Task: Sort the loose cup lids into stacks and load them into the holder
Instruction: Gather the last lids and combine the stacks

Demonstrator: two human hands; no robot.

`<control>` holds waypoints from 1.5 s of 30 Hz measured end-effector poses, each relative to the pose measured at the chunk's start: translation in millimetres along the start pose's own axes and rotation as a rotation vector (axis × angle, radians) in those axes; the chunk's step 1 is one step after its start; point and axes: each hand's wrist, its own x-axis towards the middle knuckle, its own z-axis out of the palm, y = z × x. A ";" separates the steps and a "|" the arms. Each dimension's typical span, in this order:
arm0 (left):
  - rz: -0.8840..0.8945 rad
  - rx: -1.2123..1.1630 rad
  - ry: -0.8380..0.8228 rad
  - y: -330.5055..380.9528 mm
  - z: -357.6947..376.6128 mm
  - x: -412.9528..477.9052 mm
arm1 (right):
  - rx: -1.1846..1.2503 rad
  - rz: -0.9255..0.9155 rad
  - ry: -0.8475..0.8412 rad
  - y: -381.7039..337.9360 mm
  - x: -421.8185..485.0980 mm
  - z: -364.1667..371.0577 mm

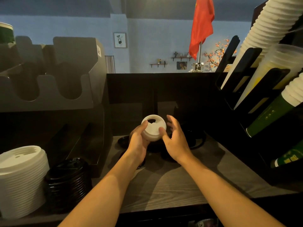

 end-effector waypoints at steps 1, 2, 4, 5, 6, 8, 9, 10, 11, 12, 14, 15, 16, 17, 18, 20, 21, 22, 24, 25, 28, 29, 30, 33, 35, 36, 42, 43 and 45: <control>0.001 0.007 -0.020 0.2 0.0 -0.7 | 0.054 0.048 -0.036 -0.4 -0.4 -0.6; 0.002 0.008 -0.037 0.7 -0.5 -1.4 | 0.112 0.083 -0.063 -1.2 -0.8 -0.9; 0.013 -0.010 -0.058 2.3 -0.3 -3.4 | 0.259 0.144 -0.078 -4.5 -0.9 -1.1; 0.023 -0.019 -0.063 3.2 0.1 -4.3 | 0.320 0.169 -0.071 -5.5 0.1 -1.8; 0.034 -0.019 -0.066 3.5 0.4 -4.5 | 0.359 0.187 -0.061 -5.7 1.0 -2.8; 0.048 -0.008 -0.069 3.1 0.9 -4.0 | 0.392 0.204 -0.056 -5.0 1.6 -4.2; 0.051 -0.004 -0.068 2.3 0.7 -3.1 | 0.402 0.209 -0.056 -4.5 1.6 -4.4; 0.053 0.002 -0.065 1.7 0.6 -2.4 | 0.414 0.214 -0.054 -3.5 1.8 -4.3; 0.054 0.004 -0.063 1.3 0.3 -1.9 | 0.430 0.220 -0.049 -2.8 2.0 -3.9; 0.055 0.008 -0.059 1.0 0.1 -1.2 | 0.448 0.225 -0.044 -2.8 2.4 -4.0; 0.058 0.023 -0.053 0.2 0.0 -0.2 | 0.479 0.231 -0.029 -3.2 4.0 -4.3; 0.062 0.042 -0.049 -0.5 0.2 0.3 | 0.489 0.232 -0.019 -3.4 4.9 -4.8; 0.068 0.072 -0.042 -1.3 0.6 0.9 | 0.497 0.230 -0.011 -3.8 5.5 -5.9; 0.075 0.100 -0.031 -2.4 1.0 1.7 | 0.498 0.225 -0.004 -3.7 6.1 -6.8; 0.086 0.131 -0.012 -3.3 1.0 2.8 | 0.492 0.214 -0.001 -3.3 6.4 -7.8; 0.115 0.173 0.031 -4.2 0.5 4.2 | 0.476 0.189 -0.003 -2.9 6.8 -8.4; 0.128 0.183 0.044 -4.1 0.5 3.9 | 0.474 0.181 -0.005 -3.3 6.6 -8.5; 0.137 0.190 0.048 -3.4 1.3 2.9 | 0.469 0.174 -0.006 -3.5 6.2 -8.7; 0.147 0.204 0.054 -1.8 4.8 0.0 | 0.449 0.152 -0.011 -3.9 5.5 -8.5; 0.145 0.214 0.068 -1.5 6.6 -0.7 | 0.441 0.141 -0.015 -4.1 4.9 -8.2; 0.150 0.261 0.126 -4.6 8.1 1.4 | 0.424 0.130 -0.019 -3.6 3.5 -7.1; 0.156 0.288 0.141 -6.2 7.9 2.9 | 0.417 0.131 -0.023 -3.7 2.7 -6.6; 0.164 0.329 0.155 -7.7 7.8 4.3 | 0.408 0.131 -0.030 -3.6 1.7 -6.1; 0.167 0.426 0.190 -9.3 9.1 7.5 | 0.374 0.117 -0.054 -3.5 -0.9 -4.0; 0.159 0.456 0.204 -9.7 9.2 9.3 | 0.352 0.110 -0.065 -3.1 -1.6 -3.2; 0.158 0.467 0.203 -9.8 8.9 9.9 | 0.345 0.107 -0.068 -3.0 -1.7 -3.1; 0.151 0.463 0.178 -11.1 5.6 12.0 | 0.341 0.089 -0.078 -1.6 -0.1 -3.2; 0.148 0.457 0.177 -11.3 5.3 12.0 | 0.337 0.088 -0.079 -1.1 0.1 -3.2; 0.146 0.456 0.170 -10.4 4.5 10.5 | 0.332 0.082 -0.083 0.8 0.2 -2.4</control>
